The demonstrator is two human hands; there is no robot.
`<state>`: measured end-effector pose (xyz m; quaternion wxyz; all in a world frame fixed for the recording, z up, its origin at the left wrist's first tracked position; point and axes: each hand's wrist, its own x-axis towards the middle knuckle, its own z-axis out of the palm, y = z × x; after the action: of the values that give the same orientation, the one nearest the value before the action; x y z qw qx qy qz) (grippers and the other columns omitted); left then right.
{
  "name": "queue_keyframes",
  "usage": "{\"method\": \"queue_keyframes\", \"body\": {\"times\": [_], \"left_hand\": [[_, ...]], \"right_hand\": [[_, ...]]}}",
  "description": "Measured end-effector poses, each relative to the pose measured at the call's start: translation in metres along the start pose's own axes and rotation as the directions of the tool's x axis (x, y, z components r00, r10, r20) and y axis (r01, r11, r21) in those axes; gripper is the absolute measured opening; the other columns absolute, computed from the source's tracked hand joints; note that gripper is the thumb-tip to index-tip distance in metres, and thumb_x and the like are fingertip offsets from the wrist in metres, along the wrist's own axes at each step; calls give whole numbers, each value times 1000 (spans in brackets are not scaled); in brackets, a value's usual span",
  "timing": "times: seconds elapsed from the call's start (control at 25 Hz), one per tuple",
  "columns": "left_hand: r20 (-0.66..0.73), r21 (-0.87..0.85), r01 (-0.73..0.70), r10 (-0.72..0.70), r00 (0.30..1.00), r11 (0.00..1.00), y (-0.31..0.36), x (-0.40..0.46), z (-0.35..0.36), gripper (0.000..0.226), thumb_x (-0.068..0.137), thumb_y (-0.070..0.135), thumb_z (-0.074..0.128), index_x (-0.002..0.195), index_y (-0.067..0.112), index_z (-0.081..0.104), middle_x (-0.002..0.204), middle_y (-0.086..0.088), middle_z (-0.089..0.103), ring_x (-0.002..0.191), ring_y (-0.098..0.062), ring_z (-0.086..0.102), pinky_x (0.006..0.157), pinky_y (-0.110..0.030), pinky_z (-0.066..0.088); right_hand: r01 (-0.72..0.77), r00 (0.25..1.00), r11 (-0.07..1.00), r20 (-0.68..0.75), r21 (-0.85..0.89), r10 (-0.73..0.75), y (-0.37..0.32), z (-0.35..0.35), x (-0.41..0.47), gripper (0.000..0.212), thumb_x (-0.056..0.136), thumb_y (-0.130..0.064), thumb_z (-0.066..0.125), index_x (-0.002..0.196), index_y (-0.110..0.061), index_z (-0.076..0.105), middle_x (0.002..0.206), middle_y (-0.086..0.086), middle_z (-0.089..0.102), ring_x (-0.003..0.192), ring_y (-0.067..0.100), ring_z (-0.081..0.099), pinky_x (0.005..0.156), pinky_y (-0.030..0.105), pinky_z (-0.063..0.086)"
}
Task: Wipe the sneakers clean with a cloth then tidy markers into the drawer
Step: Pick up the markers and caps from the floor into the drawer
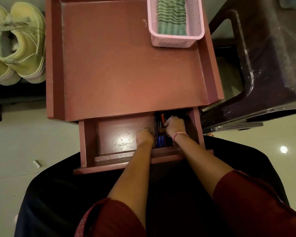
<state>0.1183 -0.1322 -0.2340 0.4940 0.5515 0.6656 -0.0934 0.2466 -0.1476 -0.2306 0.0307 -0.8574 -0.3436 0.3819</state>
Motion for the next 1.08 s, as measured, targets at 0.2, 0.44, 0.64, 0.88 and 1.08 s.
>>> {"method": "queue_keyframes", "body": {"times": [0.2,0.44,0.64,0.88,1.08], "left_hand": [[124,-85,-55,65,990,995,-3,-4,4,34,88,-4,51,119,3,64,118,-17,66,111,-30,62,97,-37,50],[198,-79,-100,114,974,992,-1,-12,-1,31,89,-1,52,118,4,64,118,-14,66,109,-28,61,96,-37,50],[151,-46,-180,185,971,983,-3,-22,-16,22,89,4,54,108,6,66,104,-6,59,105,-26,58,85,-27,45],[75,-125,-241,251,965,963,-14,-53,-63,21,87,4,56,73,18,64,89,-8,61,93,-25,62,93,-38,50],[-41,-222,-204,200,979,953,-39,-98,-123,25,89,12,62,113,8,65,120,-11,65,114,-29,60,102,-39,46]], "right_hand": [[-87,996,979,32,185,83,3,-10,-6,15,83,-8,69,71,-14,63,93,12,70,86,24,69,80,39,57],[-165,986,958,31,236,162,9,-13,-12,7,85,-9,64,89,-6,69,94,12,70,88,24,68,81,38,57],[-86,995,990,58,112,80,-1,-23,-32,14,84,-9,61,88,-12,74,99,2,69,95,20,64,87,30,53],[89,996,996,14,30,-90,-32,-37,-93,31,80,-6,52,49,-13,49,56,0,51,53,17,50,42,16,28],[173,985,979,-22,105,-172,-66,-47,-153,32,75,-4,56,47,-17,53,57,-6,53,58,14,51,60,18,36]]}}
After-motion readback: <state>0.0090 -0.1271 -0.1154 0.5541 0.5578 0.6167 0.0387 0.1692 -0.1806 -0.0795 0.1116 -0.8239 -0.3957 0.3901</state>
